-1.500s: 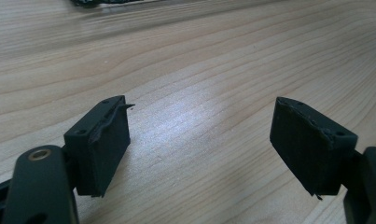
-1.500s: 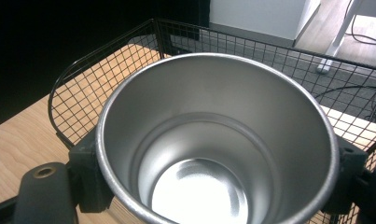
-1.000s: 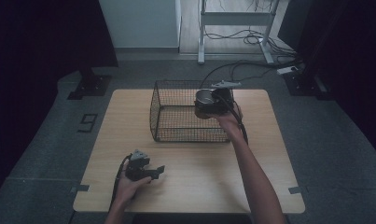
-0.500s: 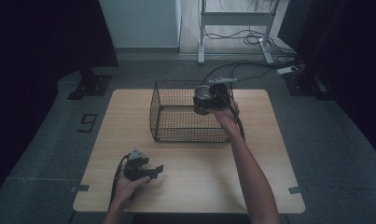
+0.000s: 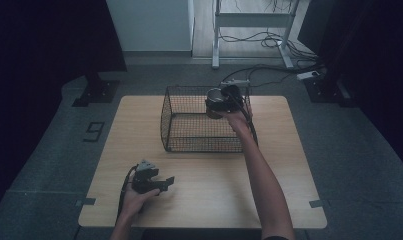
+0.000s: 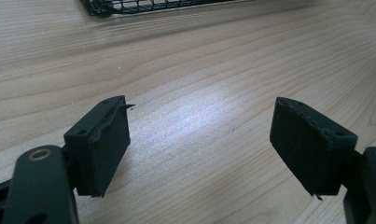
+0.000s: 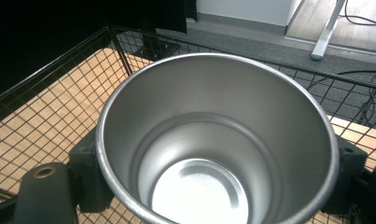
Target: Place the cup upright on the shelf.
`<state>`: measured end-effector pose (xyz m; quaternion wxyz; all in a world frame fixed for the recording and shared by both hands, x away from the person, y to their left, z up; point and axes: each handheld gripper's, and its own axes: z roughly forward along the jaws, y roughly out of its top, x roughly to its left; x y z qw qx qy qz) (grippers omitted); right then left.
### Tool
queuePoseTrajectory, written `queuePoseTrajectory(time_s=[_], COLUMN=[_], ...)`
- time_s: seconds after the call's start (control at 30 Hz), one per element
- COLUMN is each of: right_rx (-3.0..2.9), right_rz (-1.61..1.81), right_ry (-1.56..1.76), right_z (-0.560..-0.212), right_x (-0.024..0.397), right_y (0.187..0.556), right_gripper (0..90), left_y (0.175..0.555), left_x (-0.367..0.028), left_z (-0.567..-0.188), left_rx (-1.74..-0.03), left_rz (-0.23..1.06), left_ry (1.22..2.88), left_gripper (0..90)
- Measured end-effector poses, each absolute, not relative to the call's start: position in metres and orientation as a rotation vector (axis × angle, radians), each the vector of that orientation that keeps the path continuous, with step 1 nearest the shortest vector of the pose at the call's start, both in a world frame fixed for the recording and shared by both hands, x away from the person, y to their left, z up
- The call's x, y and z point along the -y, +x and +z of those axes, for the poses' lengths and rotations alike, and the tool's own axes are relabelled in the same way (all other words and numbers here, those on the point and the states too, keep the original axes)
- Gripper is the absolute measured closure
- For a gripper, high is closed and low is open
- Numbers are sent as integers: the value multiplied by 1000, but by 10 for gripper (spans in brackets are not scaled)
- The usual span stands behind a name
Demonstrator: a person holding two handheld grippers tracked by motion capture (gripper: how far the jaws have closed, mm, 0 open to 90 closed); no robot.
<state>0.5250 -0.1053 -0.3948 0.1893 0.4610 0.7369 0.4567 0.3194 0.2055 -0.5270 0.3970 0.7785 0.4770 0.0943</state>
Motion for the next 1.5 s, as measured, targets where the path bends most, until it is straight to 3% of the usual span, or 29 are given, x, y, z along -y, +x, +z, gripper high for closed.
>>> queuePoseTrajectory(time_s=[0.5,1.1,1.5], right_rx=[-2087,-2160,-2173], right_rz=[1242,1159,1136], right_ry=[1332,1314,1320], right_z=[-410,-437,-438], right_x=[96,81,76], right_y=[546,557,569], right_gripper=[185,185,185], left_y=[316,316,316], left_x=[-209,-208,-211], left_z=[-520,-521,-520], left_rx=[-1183,-1189,-1193], left_rz=[181,230,230], left_ry=[1909,1942,1931], left_gripper=[202,201,201])
